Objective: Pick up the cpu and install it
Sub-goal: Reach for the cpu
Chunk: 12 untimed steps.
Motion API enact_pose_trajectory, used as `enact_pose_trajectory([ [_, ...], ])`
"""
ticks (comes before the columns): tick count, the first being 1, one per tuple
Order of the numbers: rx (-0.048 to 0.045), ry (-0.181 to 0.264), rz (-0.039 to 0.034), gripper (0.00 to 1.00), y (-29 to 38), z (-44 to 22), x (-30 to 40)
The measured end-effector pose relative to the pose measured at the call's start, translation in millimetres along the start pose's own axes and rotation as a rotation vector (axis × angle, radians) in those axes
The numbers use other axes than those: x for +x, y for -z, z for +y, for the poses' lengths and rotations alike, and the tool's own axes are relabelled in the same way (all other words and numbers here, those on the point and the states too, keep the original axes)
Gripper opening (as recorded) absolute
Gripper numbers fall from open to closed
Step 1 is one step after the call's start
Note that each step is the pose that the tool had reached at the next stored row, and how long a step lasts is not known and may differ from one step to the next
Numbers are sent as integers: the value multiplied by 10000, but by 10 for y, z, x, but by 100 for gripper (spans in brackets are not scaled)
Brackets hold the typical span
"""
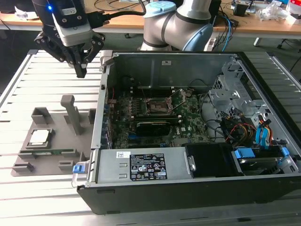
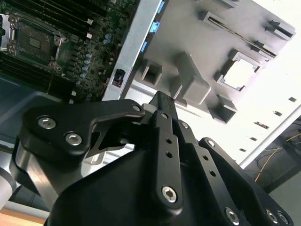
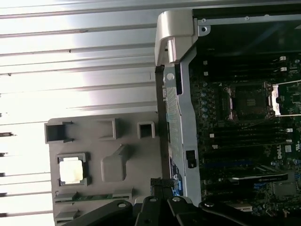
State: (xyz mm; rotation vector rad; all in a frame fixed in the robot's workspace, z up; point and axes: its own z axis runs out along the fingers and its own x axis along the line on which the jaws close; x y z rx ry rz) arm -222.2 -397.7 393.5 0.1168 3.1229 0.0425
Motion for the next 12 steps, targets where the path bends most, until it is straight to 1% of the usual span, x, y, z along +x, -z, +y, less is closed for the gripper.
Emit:
enact_pose_trajectory([
  [3,0,0,0,11,1,-4,49],
  [10,0,-1,0,11,2,-8,114],
  [12,0,0,0,11,3,-12,156],
])
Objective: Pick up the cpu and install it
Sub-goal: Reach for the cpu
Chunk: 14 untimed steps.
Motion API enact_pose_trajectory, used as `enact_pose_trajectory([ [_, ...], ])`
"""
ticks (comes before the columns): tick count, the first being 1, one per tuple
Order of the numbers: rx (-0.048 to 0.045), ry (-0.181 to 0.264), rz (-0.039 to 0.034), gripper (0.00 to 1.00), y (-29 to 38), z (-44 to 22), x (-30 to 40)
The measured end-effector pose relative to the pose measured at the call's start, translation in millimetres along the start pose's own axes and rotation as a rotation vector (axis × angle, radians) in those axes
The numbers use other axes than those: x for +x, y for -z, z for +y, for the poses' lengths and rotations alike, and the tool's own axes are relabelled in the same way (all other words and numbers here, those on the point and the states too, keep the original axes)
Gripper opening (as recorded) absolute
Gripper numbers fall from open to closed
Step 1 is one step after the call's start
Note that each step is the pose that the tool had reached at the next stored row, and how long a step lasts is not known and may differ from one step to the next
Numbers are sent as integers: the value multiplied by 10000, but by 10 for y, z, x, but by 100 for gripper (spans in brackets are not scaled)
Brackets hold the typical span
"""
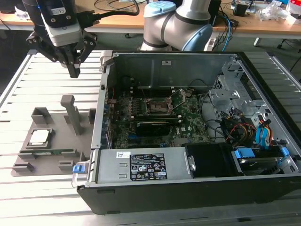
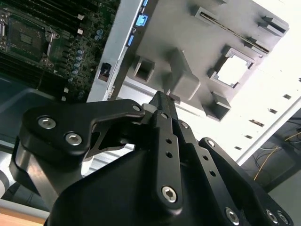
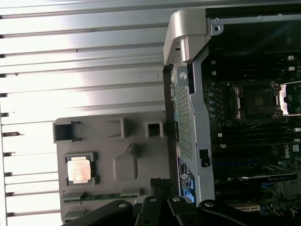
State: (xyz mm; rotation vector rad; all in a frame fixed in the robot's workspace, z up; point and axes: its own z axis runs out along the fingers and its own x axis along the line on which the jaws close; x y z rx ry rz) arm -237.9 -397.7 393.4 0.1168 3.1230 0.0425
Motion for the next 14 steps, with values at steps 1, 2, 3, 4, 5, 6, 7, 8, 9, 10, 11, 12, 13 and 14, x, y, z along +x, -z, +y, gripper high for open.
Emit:
enact_pose_trajectory([
  [1,0,0,0,11,0,-2,29],
  [2,-1,0,0,11,1,-5,69],
  [3,0,0,0,11,2,-9,125],
  [4,0,-1,0,11,3,-11,155],
  [5,0,0,1,11,3,-14,191],
  [6,0,0,0,11,3,-16,211],
  [7,0,0,0,11,4,-17,228],
  [8,-1,0,0,11,4,-19,256],
  [9,0,0,1,11,5,-21,277],
  [10,0,1,0,11,5,-22,292],
  [11,-1,0,0,11,5,-24,325],
  [12,0,0,0,11,6,-26,347],
  [13,0,0,0,11,6,-27,367],
  [14,0,-1,0,11,6,-29,389],
])
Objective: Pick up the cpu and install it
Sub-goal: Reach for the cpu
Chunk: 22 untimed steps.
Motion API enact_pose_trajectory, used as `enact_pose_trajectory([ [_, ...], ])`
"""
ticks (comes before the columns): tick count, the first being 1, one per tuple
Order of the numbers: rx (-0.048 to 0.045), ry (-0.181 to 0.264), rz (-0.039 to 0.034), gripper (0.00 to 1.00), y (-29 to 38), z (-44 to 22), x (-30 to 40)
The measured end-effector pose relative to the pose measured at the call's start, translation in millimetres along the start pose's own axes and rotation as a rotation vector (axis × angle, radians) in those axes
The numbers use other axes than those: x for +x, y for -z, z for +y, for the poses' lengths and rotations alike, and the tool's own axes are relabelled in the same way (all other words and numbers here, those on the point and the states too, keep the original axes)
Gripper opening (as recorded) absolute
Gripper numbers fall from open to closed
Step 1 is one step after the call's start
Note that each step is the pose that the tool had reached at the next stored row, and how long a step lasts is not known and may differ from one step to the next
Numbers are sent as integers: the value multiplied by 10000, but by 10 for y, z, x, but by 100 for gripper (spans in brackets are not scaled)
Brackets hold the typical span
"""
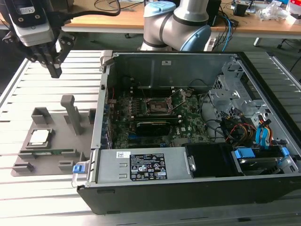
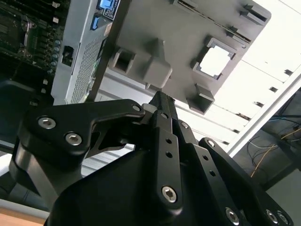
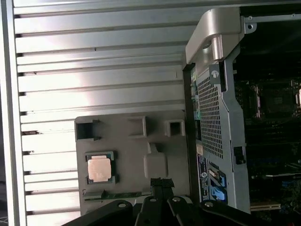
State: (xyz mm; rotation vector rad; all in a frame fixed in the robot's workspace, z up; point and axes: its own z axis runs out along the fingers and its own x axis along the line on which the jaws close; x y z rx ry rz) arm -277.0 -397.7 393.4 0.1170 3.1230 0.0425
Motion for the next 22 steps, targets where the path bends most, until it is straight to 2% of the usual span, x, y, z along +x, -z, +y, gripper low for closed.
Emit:
enact_pose_trajectory([
  [5,0,1,0,11,1,-7,97],
  [10,0,0,0,11,4,-18,237],
  [17,0,1,0,11,4,-30,390],
  [22,0,1,0,11,1,-44,584],
])
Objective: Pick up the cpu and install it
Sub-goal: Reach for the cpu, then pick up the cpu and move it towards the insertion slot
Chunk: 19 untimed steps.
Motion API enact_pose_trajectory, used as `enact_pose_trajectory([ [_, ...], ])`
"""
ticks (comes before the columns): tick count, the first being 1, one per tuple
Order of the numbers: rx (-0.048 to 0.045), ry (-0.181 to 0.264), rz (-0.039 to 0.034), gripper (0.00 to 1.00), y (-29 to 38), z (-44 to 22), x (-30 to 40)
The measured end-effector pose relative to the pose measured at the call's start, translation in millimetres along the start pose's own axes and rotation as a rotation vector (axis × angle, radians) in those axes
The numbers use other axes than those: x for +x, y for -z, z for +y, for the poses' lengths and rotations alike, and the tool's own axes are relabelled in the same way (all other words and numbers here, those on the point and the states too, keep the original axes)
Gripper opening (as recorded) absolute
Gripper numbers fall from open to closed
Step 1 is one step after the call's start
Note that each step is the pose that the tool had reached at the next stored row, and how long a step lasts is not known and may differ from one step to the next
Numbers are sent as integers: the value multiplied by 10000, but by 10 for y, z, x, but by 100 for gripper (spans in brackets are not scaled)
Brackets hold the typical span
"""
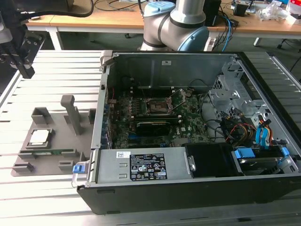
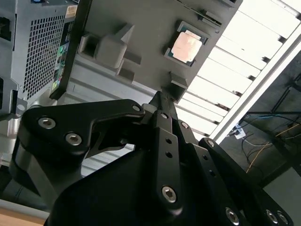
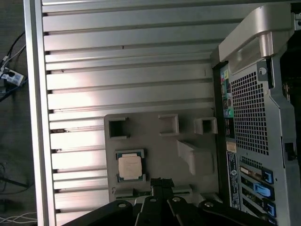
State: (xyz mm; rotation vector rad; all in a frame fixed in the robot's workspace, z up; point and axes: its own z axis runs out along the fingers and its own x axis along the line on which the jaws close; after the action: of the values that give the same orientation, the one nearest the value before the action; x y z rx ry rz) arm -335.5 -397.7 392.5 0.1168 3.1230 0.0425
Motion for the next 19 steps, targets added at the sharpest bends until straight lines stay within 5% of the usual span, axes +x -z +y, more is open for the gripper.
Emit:
enact_pose_trajectory([
  [7,0,-1,-1,11,-1,-15,196],
  [19,0,0,0,11,-1,-16,211],
])
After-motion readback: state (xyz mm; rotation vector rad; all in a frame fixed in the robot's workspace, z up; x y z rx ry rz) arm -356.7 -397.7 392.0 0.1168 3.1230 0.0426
